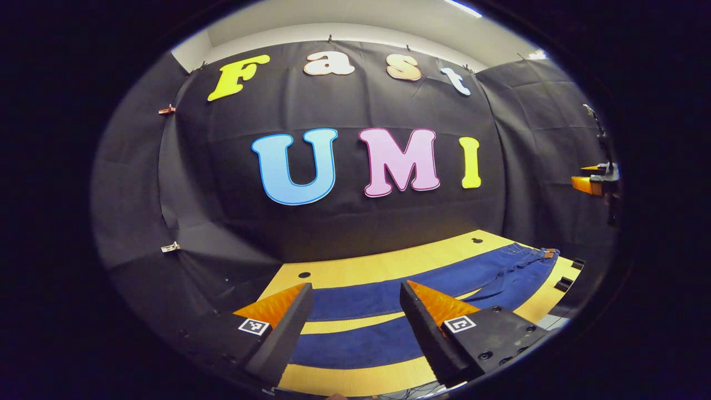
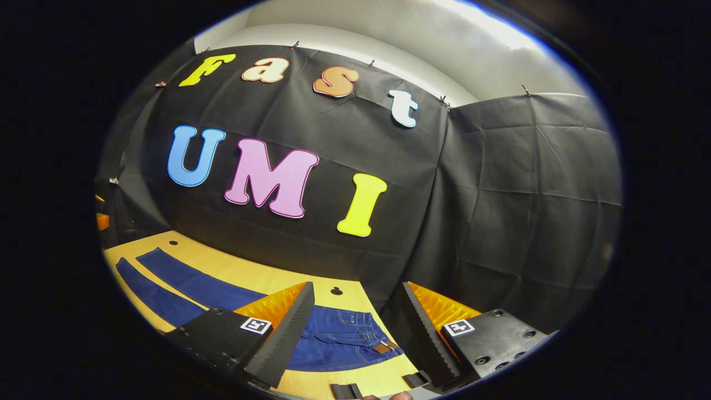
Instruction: Grasp the waist and the cuffs of the jeans and fold them to make the two legs overlap; first hold the waist and fold one-third of the jeans toward the cuffs, then hold the cuffs and fold the remaining one-third in the same direction to finish folding.
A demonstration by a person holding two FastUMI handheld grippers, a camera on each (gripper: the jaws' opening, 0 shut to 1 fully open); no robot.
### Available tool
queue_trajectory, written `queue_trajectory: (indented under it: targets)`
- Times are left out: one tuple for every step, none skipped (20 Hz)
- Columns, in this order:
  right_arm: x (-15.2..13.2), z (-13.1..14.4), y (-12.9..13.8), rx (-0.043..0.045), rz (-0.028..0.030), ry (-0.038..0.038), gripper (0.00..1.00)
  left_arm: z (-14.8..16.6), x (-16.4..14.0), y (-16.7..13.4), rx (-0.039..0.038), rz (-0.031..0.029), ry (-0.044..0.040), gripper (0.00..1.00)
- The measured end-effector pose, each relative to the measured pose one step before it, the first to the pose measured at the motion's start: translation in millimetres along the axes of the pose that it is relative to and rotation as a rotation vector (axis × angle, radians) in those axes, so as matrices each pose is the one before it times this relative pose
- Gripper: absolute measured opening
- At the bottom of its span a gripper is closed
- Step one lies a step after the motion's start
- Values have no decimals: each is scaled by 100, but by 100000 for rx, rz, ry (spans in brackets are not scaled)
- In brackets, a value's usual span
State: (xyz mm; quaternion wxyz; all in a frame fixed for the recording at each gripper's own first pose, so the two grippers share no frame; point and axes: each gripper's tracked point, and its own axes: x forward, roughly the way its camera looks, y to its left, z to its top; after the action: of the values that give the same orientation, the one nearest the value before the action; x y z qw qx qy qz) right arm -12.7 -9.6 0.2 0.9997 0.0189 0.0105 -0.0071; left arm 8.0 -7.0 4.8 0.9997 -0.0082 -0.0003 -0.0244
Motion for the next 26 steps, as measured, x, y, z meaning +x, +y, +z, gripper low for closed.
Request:
queue_trajectory:
  targets:
    - [-13, 61, 272, 292, 631, -31, 94, 46, 40, 37, -27, -202, -391, 98]
    - [-45, -135, 335, 152, 863, 350, 96, -70, 18, -108, 392, -524, 164, 98]
    - [78, -183, 380, -345, 767, 442, 96, -344, 28, -10, 759, -480, 513, 98]
    - [77, -278, 297, -921, 987, 682, 94, -299, -91, 38, 1037, -683, 784, 98]
    - [119, -206, 432, -1509, 1388, 338, 94, -537, 3, 25, 1193, -1000, 948, 98]
    - [124, -239, 422, -2367, 1794, 289, 94, -446, -62, 92, 1519, -1110, 905, 98]
    - [74, -172, 478, -3412, 2385, -323, 94, -524, -73, 38, 2068, -1781, 833, 98]
    - [205, -296, 231, -4174, 2355, -240, 96, -493, -42, 25, 3160, -2328, 605, 98]
    - [249, -675, 330, -4601, 2736, 460, 96, -565, 31, 24, 4319, -2534, 651, 98]
    - [446, -887, 219, -4619, 2636, 1476, 96, -607, 93, 10, 5160, -2769, 1004, 98]
    - [368, -1189, 242, -4128, 2603, 1644, 96, -755, 116, -102, 5734, -2996, 1007, 98]
    - [501, -1325, 235, -3962, 2858, 2205, 96, -646, 297, -49, 5514, -3108, 1396, 98]
    - [431, -1532, 414, -4077, 3000, 2440, 96, -1029, 458, -336, 5151, -3674, 2255, 98]
    - [601, -1652, 344, -3982, 2699, 3366, 96, -874, 483, -411, 4263, -3995, 2350, 98]
    - [520, -1771, 584, -3178, 3076, 3236, 96, -1217, 449, -766, 3693, -4551, 2682, 98]
    - [694, -1254, 708, -2677, 3294, 2335, 96, -1026, 737, -707, 3032, -4205, 2837, 98]
    - [822, -1330, 797, -2975, 3182, 2192, 96, -1497, 921, -1002, 1912, -5020, 3612, 98]
    - [1041, -1309, 599, -3356, 3217, 2860, 96, -1363, 935, -1025, 600, -4932, 4385, 98]
    - [1106, -1347, 806, -2508, 3396, 3445, 96, -1107, 1197, -679, 524, -4366, 4280, 98]
    - [1266, -1156, 562, -1654, 3370, 2745, 97, -1227, 1005, -527, 1838, -3397, 4849, 98]
    - [1195, -769, 487, -1580, 2778, 1583, 97, -1249, 878, -181, 3667, -2302, 4242, 98]
    - [1080, -393, 284, -1986, 2551, 1385, 97, -1030, 966, 56, 5012, -2023, 3742, 98]
    - [1389, -848, 401, -2054, 2781, 1888, 97, -993, 1059, 47, 5234, -2428, 3692, 98]
    - [1016, -1205, 111, -2076, 2890, 2247, 97, -1051, 820, -280, 4228, -3048, 4084, 98]
    - [938, -1150, 213, -2077, 3182, 1864, 97, -1408, 630, -457, 2819, -3935, 3835, 98]
    - [525, -1008, -67, -2338, 2850, 2203, 97, -1064, 464, -252, 2487, -4069, 4018, 98]
